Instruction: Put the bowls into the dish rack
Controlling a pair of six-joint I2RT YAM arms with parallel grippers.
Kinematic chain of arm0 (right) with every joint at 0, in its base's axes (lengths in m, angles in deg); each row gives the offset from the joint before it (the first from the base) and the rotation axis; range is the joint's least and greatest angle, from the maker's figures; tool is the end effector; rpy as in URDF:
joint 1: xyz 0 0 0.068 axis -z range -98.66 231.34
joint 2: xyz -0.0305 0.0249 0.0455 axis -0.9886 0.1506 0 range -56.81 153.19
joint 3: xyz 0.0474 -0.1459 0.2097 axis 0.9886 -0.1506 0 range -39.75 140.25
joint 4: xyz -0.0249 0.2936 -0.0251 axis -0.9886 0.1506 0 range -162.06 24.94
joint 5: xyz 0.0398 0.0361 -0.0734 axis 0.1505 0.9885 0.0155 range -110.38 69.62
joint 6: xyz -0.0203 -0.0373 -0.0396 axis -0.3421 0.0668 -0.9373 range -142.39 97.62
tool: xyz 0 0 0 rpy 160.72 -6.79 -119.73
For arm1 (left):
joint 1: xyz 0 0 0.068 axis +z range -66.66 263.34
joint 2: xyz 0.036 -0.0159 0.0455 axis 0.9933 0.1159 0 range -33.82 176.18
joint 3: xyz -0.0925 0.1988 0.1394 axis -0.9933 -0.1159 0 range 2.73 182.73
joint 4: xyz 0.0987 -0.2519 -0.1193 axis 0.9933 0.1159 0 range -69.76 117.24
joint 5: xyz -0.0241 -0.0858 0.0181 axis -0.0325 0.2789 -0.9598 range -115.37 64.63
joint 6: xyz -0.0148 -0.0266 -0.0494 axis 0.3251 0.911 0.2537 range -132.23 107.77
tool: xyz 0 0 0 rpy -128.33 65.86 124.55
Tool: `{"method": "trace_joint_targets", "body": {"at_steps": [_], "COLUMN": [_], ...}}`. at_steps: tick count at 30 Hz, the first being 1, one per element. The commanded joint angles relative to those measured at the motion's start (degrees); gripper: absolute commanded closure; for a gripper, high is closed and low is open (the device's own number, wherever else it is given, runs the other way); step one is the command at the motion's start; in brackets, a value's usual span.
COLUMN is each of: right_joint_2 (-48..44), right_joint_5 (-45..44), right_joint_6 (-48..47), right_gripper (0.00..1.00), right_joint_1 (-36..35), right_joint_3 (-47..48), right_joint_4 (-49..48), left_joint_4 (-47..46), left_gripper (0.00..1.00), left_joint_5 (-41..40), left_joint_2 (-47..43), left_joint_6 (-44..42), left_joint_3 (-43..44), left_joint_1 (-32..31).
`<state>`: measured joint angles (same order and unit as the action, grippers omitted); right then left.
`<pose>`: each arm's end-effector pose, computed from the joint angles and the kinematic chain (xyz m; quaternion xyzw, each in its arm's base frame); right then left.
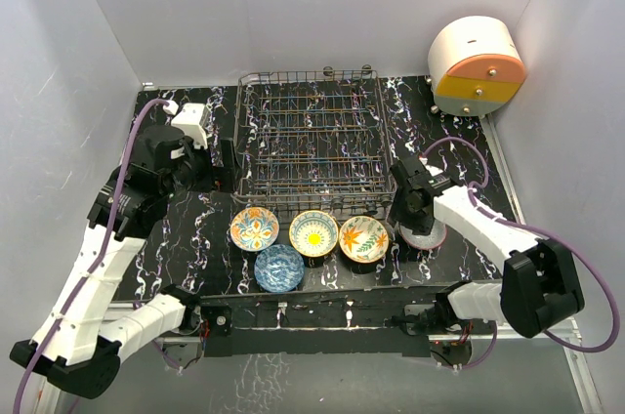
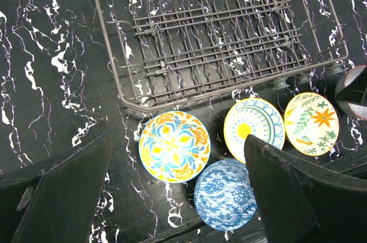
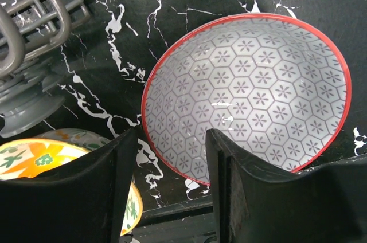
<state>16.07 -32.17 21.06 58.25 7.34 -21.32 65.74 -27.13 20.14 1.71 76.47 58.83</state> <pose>0.2356 0.0912 0.1731 0.1864 0.9702 -0.0213 0.1536 0.2016 -0.0905 0.4175 0.0699 0.8438 -0.1629 0.5066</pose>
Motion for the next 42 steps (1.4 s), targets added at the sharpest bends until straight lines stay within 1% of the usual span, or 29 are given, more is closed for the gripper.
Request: {"method": "trace_joint_targets", "body": {"at_steps": [1, 9, 11, 14, 15, 17, 20, 21, 22, 24, 25, 30, 34, 42], "right_joint_2": [0.83, 3.07, 3.44, 3.58, 3.59, 3.37, 3.43, 3.61, 3.88, 4.33, 4.51, 4.62, 3.61, 1.96], "right_joint_5": [-3.02, -3.34, -4.06, -5.62, -6.04, -6.31, -6.07, -6.05, -5.97, -6.01, -6.22, -9.2, -11.46, -16.75], "right_joint_6": [1.33, 2.02, 2.37, 2.98, 3.13, 3.23, 2.96, 2.7, 2.53, 2.14, 1.94, 0.77, -0.46, -2.26], "right_gripper": [0.48, 0.49, 0.56, 0.59, 0.61, 0.7, 0.71, 0.73, 0.77, 0.88, 0.92, 0.92, 0.92, 0.92], "right_joint_1": [0.87, 1.76, 1.99, 2.53, 2.83, 3.64, 4.63, 4.91, 5.25, 5.55, 5.6, 5.63, 5.67, 5.66], "right_joint_3": [0.63, 0.46, 0.67, 1.27, 1.45, 1.66, 1.85, 1.86, 1.86, 1.91, 1.99, 3.54, 6.56, 18.6], "right_joint_4": [-2.07, -2.48, -2.3, -1.18, -0.86, -0.67, -0.85, -0.9, -0.95, -1.16, -1.17, -0.21, 0.59, 2.51], "left_joint_4": [0.32, 0.84, 1.06, 1.26, 1.28, 1.14, 1.08, 1.09, 1.13, 1.17, 1.25, 1.27, 1.0, 0.67], "left_gripper": [0.03, 0.03, 0.03, 0.03, 0.03, 0.03, 0.03, 0.03, 0.03, 0.03, 0.03, 0.03, 0.03, 0.03], "left_joint_5": [1.14, 0.8, 0.75, 0.64, 0.62, 0.45, 0.57, 0.68, 0.71, 0.71, 0.63, 0.44, 0.29, 0.09], "left_joint_2": [0.03, -0.67, -0.81, -0.91, -0.93, -0.87, -0.78, -0.68, -0.67, -0.73, -0.77, -0.94, -1.04, -0.72], "left_joint_6": [0.04, 0.12, 0.13, 0.05, 0.04, 0.04, 0.04, -0.03, -0.04, -0.13, -0.22, -0.4, -0.49, -1.01], "left_joint_3": [1.9, 1.16, 1.07, 1.05, 1.06, 1.15, 1.21, 1.23, 1.24, 1.19, 1.14, 0.85, 0.58, 1.04], "left_joint_1": [-0.18, -0.18, -0.18, -0.22, -0.19, -0.21, -0.14, -0.18, -0.18, -0.19, -0.19, -0.18, -0.18, -0.18]}}
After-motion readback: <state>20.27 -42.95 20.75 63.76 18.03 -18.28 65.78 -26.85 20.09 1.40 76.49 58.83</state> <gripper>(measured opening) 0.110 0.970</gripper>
